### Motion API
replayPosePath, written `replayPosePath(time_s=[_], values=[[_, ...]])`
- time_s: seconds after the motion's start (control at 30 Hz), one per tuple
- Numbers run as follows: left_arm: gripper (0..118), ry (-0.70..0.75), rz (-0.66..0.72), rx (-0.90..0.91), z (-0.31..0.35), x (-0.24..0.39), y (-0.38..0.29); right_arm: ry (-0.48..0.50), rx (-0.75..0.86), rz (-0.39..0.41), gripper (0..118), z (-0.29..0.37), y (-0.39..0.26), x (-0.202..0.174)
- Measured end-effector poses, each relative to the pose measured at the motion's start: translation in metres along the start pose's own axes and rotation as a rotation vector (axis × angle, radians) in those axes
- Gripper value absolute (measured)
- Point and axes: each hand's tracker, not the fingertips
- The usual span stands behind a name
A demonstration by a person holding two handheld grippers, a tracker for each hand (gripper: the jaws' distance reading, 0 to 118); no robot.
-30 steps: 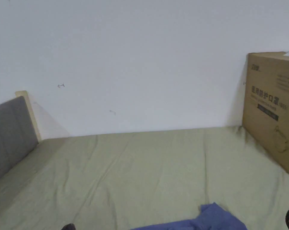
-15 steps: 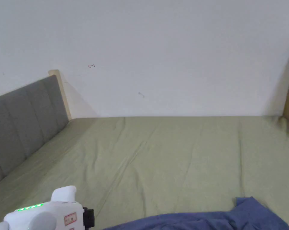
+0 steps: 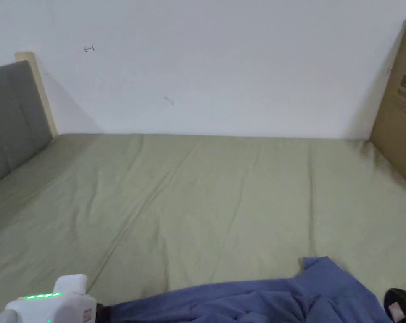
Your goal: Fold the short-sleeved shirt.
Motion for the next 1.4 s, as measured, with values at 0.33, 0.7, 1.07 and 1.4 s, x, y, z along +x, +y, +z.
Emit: replayPosePath(time_s=[0.33,0.7,1.07,1.4], values=[[1,-0.186,-0.252,0.429,0.130,0.019,0.008,-0.057,-0.527,-0.163,94,-0.188,0.051,0.112],[1,-0.219,-0.199,0.362,0.137,0.006,0.005,-0.195,-0.905,-0.099,62,-0.311,-0.005,0.141],[1,-0.253,-0.080,0.342,0.154,-0.017,0.005,-0.081,-0.528,-0.155,2,-0.191,0.088,0.124],[1,-0.299,-0.117,0.613,0.269,-0.008,0.054,-0.055,-0.252,-0.103,2,-0.039,0.210,0.103]])
